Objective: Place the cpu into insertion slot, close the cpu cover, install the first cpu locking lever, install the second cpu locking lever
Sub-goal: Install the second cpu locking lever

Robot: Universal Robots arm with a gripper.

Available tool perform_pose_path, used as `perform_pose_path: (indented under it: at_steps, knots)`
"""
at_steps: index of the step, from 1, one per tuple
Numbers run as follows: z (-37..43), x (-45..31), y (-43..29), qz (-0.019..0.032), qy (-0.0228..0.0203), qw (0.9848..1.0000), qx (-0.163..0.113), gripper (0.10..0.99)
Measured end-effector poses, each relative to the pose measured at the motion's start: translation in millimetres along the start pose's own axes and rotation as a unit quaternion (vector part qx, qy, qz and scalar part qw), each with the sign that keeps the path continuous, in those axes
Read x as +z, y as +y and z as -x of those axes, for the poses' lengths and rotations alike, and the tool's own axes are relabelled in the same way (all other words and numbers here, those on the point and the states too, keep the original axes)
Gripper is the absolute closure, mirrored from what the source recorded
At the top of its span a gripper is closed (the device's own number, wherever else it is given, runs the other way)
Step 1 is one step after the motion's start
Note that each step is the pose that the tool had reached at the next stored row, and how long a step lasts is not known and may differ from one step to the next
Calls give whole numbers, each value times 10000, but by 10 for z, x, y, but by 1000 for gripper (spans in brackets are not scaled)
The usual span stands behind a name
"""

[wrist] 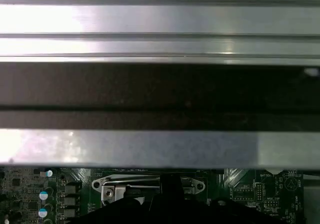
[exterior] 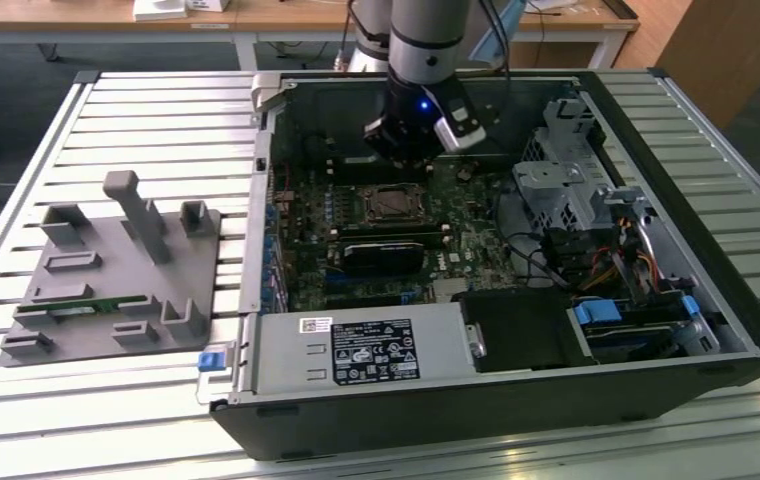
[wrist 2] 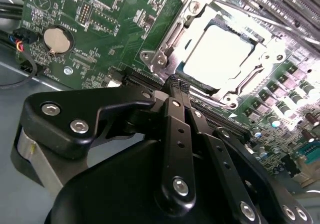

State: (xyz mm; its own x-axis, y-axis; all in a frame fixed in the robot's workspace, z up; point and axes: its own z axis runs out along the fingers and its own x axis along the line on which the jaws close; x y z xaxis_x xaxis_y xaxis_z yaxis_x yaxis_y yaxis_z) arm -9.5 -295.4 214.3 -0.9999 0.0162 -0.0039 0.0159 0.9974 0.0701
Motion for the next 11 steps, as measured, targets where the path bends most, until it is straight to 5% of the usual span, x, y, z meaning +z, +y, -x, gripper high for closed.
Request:
perform_pose_path:
  at_steps: [7, 11]
  knots:
    - [0, -5, -46, -1, 0, 10000, 1, 980]
    - [1, -94, -40, 0, -1, 10000, 0, 980]
